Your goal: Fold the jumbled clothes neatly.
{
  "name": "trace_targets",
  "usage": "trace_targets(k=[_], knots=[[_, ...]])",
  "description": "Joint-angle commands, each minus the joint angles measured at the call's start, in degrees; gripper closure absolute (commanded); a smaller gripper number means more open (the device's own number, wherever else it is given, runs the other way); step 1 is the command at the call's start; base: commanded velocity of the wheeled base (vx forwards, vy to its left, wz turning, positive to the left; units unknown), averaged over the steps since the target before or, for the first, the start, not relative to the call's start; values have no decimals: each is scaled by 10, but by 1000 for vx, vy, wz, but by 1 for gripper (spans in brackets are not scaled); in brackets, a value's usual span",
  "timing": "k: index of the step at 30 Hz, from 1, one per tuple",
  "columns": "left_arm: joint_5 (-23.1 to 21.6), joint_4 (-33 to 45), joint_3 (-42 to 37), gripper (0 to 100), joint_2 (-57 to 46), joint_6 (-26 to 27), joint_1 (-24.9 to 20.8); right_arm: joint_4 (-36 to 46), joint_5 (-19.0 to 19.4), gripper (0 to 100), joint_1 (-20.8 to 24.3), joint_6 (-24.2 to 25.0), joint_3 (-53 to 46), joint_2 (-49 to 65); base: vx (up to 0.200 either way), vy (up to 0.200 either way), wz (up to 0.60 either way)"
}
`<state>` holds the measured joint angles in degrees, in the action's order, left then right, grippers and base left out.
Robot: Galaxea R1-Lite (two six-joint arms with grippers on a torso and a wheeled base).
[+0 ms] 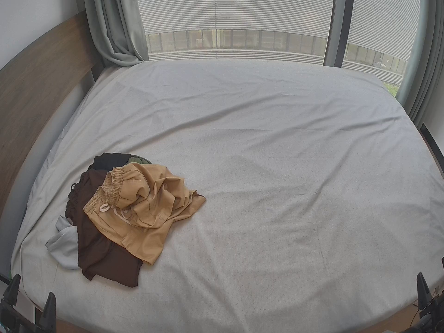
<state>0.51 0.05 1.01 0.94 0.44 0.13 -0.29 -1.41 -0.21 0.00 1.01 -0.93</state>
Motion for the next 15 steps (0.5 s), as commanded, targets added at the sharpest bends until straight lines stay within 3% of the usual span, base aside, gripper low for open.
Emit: trace_targets(k=[1, 15], knots=[[0, 0, -10, 0, -9, 5, 0, 0, 0, 0, 0, 1, -10, 9, 0, 0, 0], [0, -3, -10, 0, -9, -19, 0, 0, 0, 0, -1, 1, -10, 9, 0, 0, 0]])
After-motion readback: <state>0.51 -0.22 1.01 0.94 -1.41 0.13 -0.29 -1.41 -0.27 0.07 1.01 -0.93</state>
